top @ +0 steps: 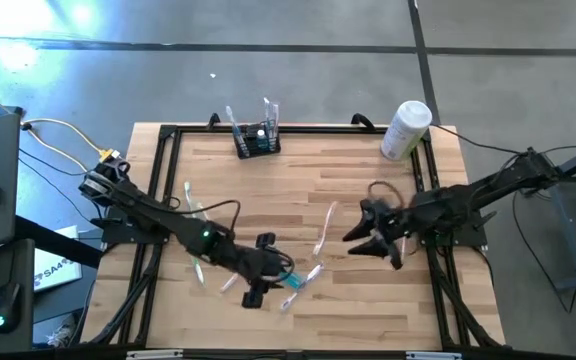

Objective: Pick & Place toothbrushing station
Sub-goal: Put the blue mouthwash into the black wire organizer

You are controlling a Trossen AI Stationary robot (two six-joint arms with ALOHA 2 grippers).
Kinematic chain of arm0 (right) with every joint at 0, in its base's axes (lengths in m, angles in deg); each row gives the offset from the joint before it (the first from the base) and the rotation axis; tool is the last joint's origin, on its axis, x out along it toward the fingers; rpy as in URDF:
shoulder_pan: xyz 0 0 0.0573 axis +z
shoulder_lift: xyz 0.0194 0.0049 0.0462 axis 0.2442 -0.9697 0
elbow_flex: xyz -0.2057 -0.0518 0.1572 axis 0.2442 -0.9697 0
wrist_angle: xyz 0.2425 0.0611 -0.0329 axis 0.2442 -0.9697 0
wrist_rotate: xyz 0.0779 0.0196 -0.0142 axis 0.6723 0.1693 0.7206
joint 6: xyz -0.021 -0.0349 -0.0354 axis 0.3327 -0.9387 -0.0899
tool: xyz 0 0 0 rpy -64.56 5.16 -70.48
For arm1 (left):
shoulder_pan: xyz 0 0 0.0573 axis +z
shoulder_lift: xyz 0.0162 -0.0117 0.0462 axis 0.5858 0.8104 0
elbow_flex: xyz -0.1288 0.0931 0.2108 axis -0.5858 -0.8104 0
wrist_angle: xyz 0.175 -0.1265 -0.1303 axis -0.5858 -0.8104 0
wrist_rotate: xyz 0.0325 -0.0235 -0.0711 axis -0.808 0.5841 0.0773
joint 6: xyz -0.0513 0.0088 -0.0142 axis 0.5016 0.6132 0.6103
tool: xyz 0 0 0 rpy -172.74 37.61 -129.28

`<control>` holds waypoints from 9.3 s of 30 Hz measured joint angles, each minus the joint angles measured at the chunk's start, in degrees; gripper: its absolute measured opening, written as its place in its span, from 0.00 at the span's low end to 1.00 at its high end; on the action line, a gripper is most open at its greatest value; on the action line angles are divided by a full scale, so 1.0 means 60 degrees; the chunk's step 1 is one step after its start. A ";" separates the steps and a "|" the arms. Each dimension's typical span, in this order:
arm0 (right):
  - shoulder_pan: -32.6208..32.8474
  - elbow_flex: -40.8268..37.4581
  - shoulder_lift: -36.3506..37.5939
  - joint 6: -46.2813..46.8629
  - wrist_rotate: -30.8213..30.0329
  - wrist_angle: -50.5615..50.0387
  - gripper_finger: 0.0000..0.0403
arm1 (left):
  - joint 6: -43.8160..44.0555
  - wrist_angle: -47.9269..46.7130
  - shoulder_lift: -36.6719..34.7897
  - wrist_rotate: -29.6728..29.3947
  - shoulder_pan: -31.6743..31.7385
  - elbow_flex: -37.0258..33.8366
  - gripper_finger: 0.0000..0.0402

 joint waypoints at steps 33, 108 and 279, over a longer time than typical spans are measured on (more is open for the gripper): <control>-0.0406 0.8083 -0.9149 0.2707 -0.0695 -0.7597 0.49 | 0.5646 -1.1067 -0.1330 -0.7380 -0.3249 0.6174 0.46; -0.0256 0.8231 -1.0208 0.1992 -0.1283 -0.8333 0.17 | 0.5659 -1.1350 -0.1293 -0.5810 -0.3224 0.5712 0.46; 0.1172 0.8294 -0.3481 -0.0220 -0.5286 -1.2713 0.59 | 0.3395 -0.9294 -0.0077 -0.0166 0.6685 0.6225 0.23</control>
